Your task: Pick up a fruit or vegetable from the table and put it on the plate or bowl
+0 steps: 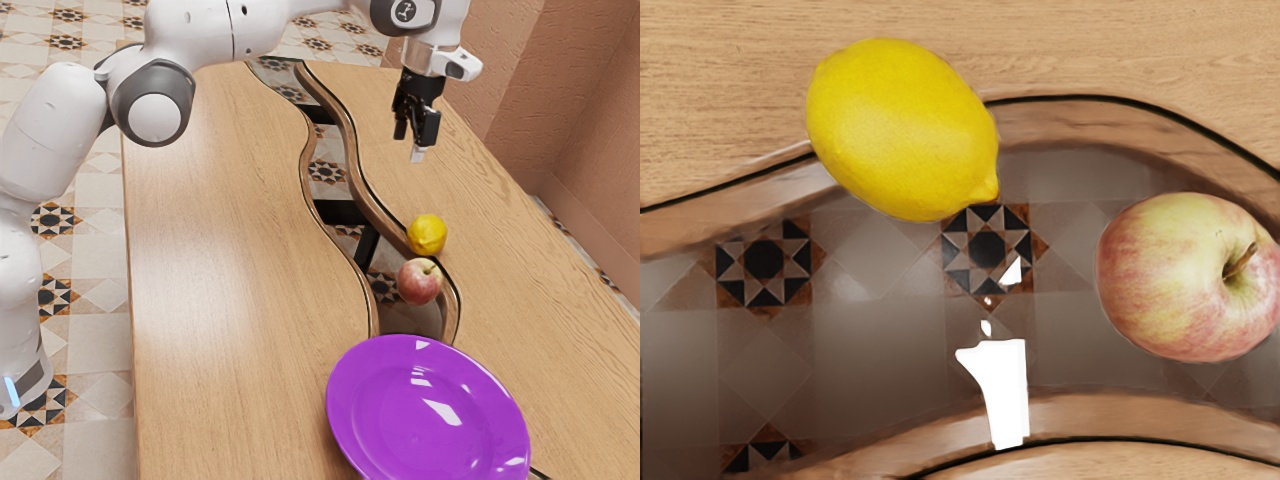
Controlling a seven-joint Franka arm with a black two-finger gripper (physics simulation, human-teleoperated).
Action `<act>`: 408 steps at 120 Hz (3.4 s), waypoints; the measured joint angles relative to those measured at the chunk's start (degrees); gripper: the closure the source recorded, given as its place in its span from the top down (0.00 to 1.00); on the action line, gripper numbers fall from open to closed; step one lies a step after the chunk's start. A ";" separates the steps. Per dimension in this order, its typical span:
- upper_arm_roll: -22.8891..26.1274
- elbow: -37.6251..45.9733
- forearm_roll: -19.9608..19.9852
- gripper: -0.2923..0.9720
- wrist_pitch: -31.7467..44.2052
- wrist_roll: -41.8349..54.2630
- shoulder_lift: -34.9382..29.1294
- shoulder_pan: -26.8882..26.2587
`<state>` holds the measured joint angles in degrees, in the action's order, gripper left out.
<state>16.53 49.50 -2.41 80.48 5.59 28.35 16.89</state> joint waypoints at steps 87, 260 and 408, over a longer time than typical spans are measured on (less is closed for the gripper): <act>-3.01 -0.11 4.56 0.77 23.15 -34.74 11.99 -1.85; -8.91 2.55 2.57 0.77 14.94 -64.14 12.85 -4.14; -8.22 5.73 5.17 0.77 25.45 -62.29 15.65 -4.63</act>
<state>8.31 55.23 2.76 105.94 -56.71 43.99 12.26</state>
